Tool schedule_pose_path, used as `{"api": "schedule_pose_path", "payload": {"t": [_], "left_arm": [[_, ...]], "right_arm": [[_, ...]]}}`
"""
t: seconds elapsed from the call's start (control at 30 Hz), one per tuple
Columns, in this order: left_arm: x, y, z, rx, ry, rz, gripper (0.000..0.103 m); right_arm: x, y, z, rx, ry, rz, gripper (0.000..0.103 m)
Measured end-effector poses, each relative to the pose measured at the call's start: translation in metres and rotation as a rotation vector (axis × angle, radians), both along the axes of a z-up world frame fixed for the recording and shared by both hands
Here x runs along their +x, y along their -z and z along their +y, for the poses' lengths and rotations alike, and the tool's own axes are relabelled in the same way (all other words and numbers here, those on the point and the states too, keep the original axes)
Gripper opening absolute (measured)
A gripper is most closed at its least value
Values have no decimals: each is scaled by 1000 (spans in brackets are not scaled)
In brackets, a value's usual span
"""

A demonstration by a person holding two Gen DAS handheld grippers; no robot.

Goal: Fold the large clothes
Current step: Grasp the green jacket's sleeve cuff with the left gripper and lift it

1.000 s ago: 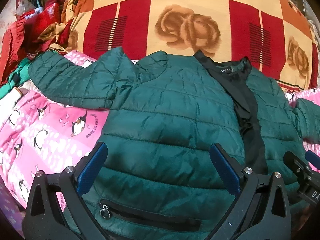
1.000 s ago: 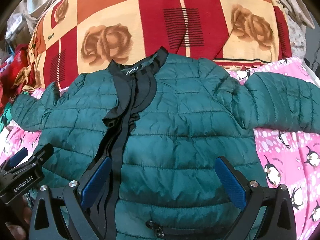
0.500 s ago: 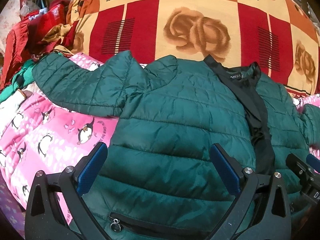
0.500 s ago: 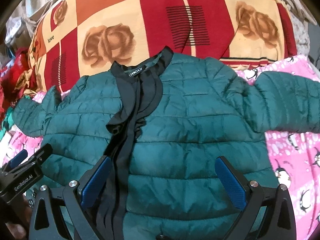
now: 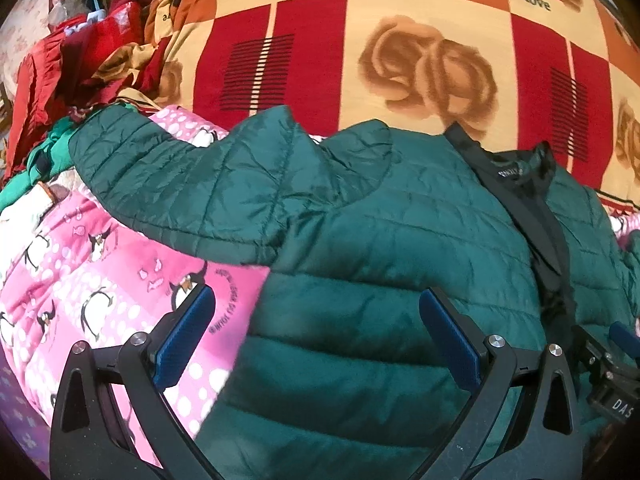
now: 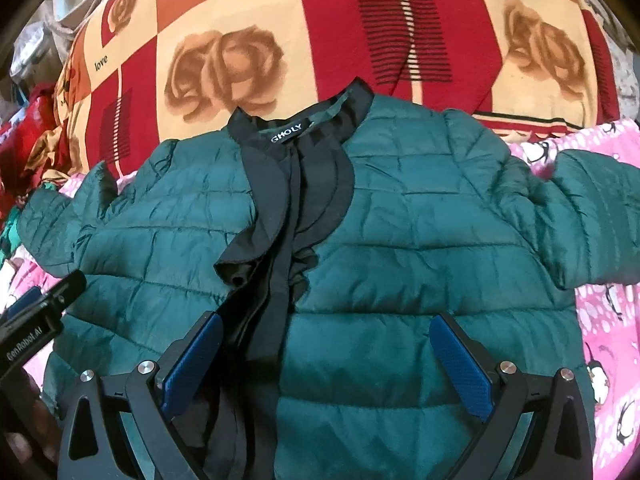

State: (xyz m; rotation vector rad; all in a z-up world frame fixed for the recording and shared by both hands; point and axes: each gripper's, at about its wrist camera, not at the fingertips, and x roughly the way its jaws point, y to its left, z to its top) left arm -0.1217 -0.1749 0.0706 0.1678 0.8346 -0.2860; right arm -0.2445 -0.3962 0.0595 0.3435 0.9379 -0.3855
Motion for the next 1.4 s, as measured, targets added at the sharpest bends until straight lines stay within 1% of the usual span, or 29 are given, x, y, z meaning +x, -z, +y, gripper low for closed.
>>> {"api": "schedule_pose_path", "payload": {"t": [0.1, 0.2, 0.3, 0.37, 0.5, 0.63, 0.7, 0.77, 0.83, 0.9, 0.93, 0.97, 1.0, 1.03, 1.07, 1.1, 1.13, 1.17, 1.23, 1.33, 1.4], "left_arm": [[11, -2, 7, 2, -11, -5, 102], [28, -7, 25, -35, -42, 6, 102], [55, -14, 54, -73, -106, 17, 102], [76, -20, 78, -86, -167, 15, 102], [123, -31, 138, -112, -308, -33, 102], [168, -29, 196, -151, -456, -63, 102], [191, -24, 224, -187, -523, -55, 99], [211, -18, 243, -222, -556, -33, 89], [231, -9, 253, -226, -580, -15, 83], [247, -1, 259, -227, -584, 3, 78], [254, 4, 261, -241, -580, 14, 73], [259, 8, 262, -265, -568, 11, 72], [260, 8, 262, -272, -564, -11, 72], [260, 7, 261, -284, -546, -33, 53], [261, 9, 258, -302, -520, -19, 27], [262, 10, 257, -314, -506, 13, 23], [259, 8, 257, -343, -496, 26, 14], [254, 4, 258, -375, -478, 30, 12], [240, -8, 254, -409, -432, 25, 11], [204, -43, 232, -408, -295, -9, 11], [179, -65, 217, -398, -229, -42, 11]], "right_arm": [[7, 2, -1, 3, 2, 2, 103], [12, 6, -3, -1, 11, 4, 103], [15, 10, -4, 0, 16, 4, 103], [19, 13, -3, -5, 13, 13, 103], [22, 15, -2, -12, 4, 15, 103], [20, 17, -7, 19, 19, 6, 103], [18, 18, -9, 28, 24, 0, 103], [19, 19, -8, 25, 22, 4, 103], [20, 20, -8, 19, 20, 9, 103], [20, 21, -8, 18, 22, 9, 103], [20, 21, -9, 19, 23, 8, 103], [20, 22, -9, 21, 24, 7, 103], [20, 23, -10, 22, 25, 8, 103], [20, 23, -10, 22, 26, 8, 103], [20, 24, -9, 19, 25, 10, 103], [21, 24, -9, 15, 24, 11, 103], [22, 24, -8, 12, 22, 12, 103], [22, 25, -8, 11, 20, 11, 103], [22, 25, -9, 14, 15, 7, 103], [21, 21, -10, 27, 1, 8, 103], [17, 13, -10, 29, -12, -5, 103]]}}
